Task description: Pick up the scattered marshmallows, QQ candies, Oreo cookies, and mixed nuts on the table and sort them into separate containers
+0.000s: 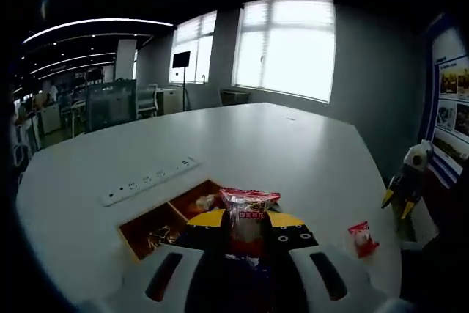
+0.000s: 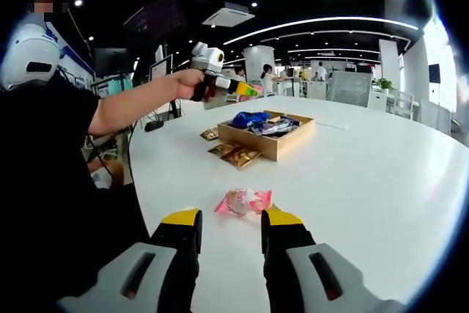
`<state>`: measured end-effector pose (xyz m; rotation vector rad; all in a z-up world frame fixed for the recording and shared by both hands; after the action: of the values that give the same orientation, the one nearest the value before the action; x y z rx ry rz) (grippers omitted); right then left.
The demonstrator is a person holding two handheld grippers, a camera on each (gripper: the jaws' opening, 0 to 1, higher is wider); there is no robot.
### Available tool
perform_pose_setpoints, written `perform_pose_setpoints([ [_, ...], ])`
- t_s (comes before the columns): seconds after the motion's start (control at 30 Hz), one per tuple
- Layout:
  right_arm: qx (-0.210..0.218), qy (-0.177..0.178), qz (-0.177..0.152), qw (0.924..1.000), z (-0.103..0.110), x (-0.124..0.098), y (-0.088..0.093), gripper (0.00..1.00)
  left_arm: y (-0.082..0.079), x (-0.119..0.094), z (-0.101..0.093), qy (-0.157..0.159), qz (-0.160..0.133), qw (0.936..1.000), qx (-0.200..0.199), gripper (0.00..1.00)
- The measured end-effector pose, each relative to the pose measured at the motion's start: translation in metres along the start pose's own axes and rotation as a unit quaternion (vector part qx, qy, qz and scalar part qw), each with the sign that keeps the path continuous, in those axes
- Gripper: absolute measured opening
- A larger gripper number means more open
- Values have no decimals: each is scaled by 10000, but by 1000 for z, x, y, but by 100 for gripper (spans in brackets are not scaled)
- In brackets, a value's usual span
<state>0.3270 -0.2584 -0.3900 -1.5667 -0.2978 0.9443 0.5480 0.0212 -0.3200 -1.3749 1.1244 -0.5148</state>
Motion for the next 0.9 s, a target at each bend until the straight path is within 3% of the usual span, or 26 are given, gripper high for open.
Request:
perform_pose_setpoints([
  [0.67,50,64,-2,10000,-6,-4,2,29,-1,21,21,-161,-17,9995,-257,24],
  [0.9,105,86,21,9999,-6,-5,6,29,3,27,33,-356,-111,9978,-555,24],
])
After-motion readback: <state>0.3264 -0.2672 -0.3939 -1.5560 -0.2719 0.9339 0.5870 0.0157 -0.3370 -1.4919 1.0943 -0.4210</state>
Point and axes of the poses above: the point that each gripper's makers call its tool centre point, and the gripper's own axes: x roughly forward along the fingers, z roughly to its left, y roughly out of its underside, the point moved 6 cm from there along -x, roughly backward along the fingers, and after that the axes turned 9 degrees about y, right-handed, at the moved point
